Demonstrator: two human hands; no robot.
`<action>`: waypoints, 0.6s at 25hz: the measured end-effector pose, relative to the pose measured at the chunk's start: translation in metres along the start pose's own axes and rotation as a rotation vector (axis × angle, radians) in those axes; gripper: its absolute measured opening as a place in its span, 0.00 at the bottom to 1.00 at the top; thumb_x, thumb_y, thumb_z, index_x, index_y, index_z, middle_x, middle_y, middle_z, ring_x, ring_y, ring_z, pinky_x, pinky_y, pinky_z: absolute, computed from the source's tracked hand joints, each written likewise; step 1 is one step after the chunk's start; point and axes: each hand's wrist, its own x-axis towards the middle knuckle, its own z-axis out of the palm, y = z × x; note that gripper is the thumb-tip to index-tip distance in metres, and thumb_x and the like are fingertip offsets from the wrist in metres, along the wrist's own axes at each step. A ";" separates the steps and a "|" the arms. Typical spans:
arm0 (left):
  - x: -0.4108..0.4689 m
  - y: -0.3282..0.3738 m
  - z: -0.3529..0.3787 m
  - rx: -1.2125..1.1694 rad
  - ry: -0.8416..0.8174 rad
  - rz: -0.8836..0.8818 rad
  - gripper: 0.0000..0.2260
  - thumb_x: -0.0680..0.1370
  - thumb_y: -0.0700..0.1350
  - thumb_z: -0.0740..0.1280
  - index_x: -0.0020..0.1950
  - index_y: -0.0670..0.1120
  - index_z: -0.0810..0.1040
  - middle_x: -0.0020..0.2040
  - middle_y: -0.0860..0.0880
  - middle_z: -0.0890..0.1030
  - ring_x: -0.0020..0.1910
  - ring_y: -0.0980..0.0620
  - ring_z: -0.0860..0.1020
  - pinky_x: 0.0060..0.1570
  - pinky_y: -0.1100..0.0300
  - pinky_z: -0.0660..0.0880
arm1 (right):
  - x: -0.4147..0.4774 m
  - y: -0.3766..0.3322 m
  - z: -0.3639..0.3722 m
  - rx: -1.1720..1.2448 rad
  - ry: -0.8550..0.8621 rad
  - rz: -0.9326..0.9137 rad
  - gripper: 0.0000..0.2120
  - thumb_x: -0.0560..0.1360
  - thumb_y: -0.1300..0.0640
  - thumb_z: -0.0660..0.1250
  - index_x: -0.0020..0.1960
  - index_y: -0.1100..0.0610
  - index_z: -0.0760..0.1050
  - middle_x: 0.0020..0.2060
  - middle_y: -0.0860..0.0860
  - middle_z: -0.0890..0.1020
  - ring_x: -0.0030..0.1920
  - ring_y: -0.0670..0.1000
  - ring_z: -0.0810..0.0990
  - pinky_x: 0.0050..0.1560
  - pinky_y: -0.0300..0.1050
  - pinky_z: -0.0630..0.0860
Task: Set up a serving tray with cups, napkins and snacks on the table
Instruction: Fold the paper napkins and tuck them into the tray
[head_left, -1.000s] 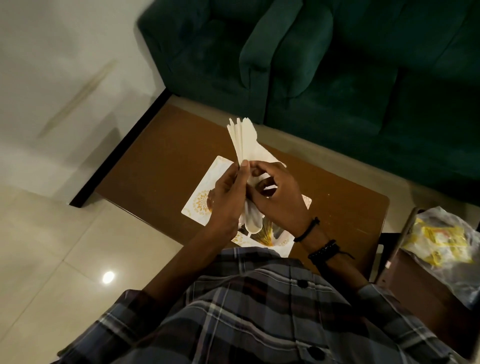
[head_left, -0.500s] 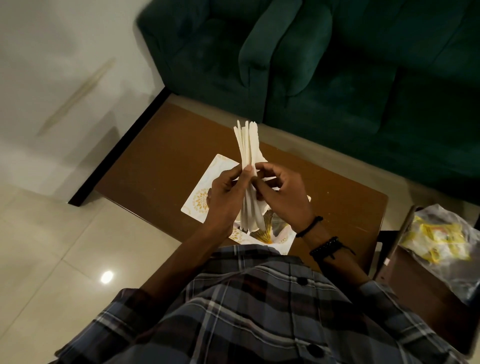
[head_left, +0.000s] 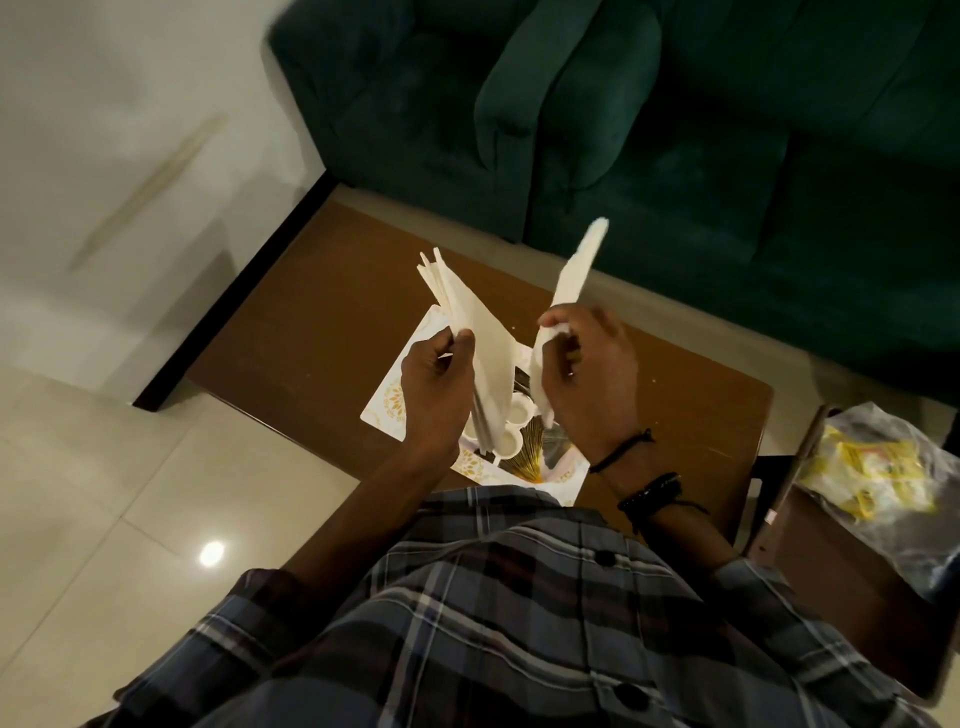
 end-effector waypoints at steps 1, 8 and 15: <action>-0.001 0.000 0.001 0.006 -0.012 0.015 0.10 0.80 0.43 0.63 0.55 0.40 0.81 0.54 0.45 0.83 0.54 0.44 0.81 0.57 0.47 0.79 | -0.003 -0.002 0.003 -0.039 -0.069 -0.025 0.06 0.75 0.63 0.66 0.52 0.59 0.77 0.52 0.54 0.77 0.43 0.45 0.77 0.43 0.30 0.76; -0.007 0.001 0.004 -0.057 -0.140 -0.061 0.13 0.80 0.48 0.63 0.57 0.42 0.82 0.52 0.41 0.85 0.52 0.41 0.83 0.59 0.40 0.77 | -0.006 -0.010 0.013 0.069 -0.251 0.029 0.17 0.77 0.56 0.65 0.65 0.54 0.70 0.53 0.54 0.81 0.43 0.53 0.81 0.40 0.45 0.82; -0.009 0.003 -0.001 -0.035 -0.162 0.001 0.12 0.78 0.45 0.67 0.60 0.44 0.81 0.53 0.43 0.85 0.53 0.45 0.83 0.57 0.43 0.79 | -0.006 -0.012 0.008 0.166 -0.234 0.009 0.14 0.78 0.56 0.65 0.61 0.59 0.77 0.53 0.51 0.84 0.48 0.47 0.83 0.47 0.40 0.82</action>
